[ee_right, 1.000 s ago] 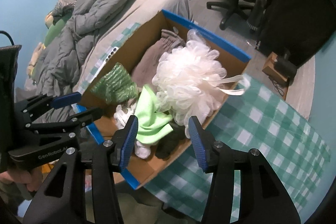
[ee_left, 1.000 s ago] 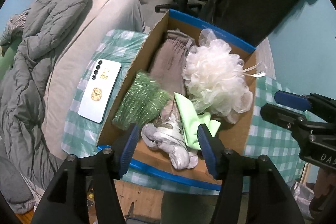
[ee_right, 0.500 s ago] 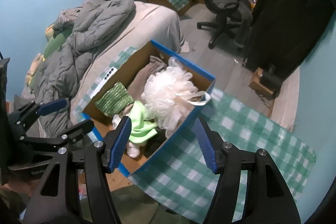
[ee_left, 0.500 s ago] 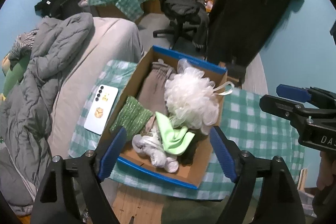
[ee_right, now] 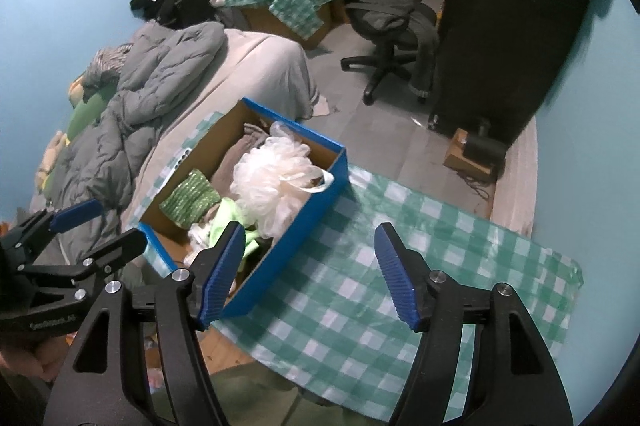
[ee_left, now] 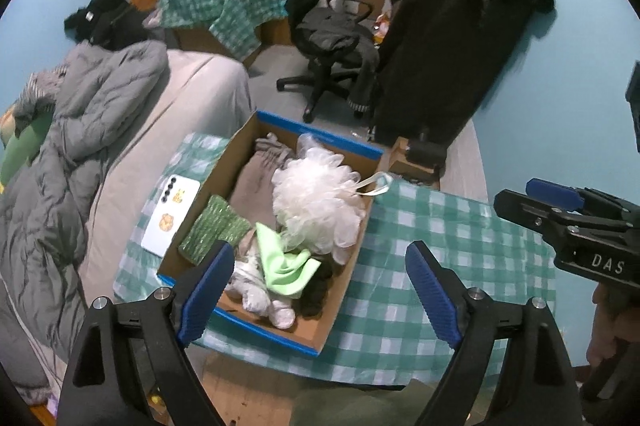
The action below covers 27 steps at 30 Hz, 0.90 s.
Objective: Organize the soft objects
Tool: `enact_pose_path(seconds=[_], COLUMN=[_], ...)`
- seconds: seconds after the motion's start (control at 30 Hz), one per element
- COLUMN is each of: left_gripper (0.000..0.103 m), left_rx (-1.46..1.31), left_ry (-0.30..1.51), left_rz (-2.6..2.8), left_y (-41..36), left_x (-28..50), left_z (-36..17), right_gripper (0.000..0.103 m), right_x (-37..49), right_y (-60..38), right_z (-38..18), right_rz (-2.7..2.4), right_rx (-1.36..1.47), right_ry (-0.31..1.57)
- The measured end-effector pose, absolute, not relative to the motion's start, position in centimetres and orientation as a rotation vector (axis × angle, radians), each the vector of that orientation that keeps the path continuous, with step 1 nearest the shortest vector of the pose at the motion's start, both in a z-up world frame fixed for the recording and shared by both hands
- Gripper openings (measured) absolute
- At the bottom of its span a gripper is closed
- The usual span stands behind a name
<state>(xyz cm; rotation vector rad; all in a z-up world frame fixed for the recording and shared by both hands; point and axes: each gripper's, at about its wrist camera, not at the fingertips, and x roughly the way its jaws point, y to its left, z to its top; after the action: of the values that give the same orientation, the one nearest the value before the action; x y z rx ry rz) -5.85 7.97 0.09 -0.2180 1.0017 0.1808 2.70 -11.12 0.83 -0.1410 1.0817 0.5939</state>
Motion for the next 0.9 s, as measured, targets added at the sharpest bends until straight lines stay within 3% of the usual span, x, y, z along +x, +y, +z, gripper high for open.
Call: enact_pose_path(seconds=[0.3,0.9], left_gripper=[0.093,0.093], left_rx=[-0.099,-0.129], left_ry=[0.963,1.026], left_rz=[0.173,0.197], left_y=[4.8,3.4], left_x=[-6.3,-5.8], left_z=[1.7,1.3], right_gripper=[0.068,0.068], right_x=[2.2,2.3], right_y=[-13.8,-15.1], right_z=[1.7,1.6], right_rz=[0.569,0.567], right_rx=[-0.106,-0.102], right_ry=[1.073,1.069])
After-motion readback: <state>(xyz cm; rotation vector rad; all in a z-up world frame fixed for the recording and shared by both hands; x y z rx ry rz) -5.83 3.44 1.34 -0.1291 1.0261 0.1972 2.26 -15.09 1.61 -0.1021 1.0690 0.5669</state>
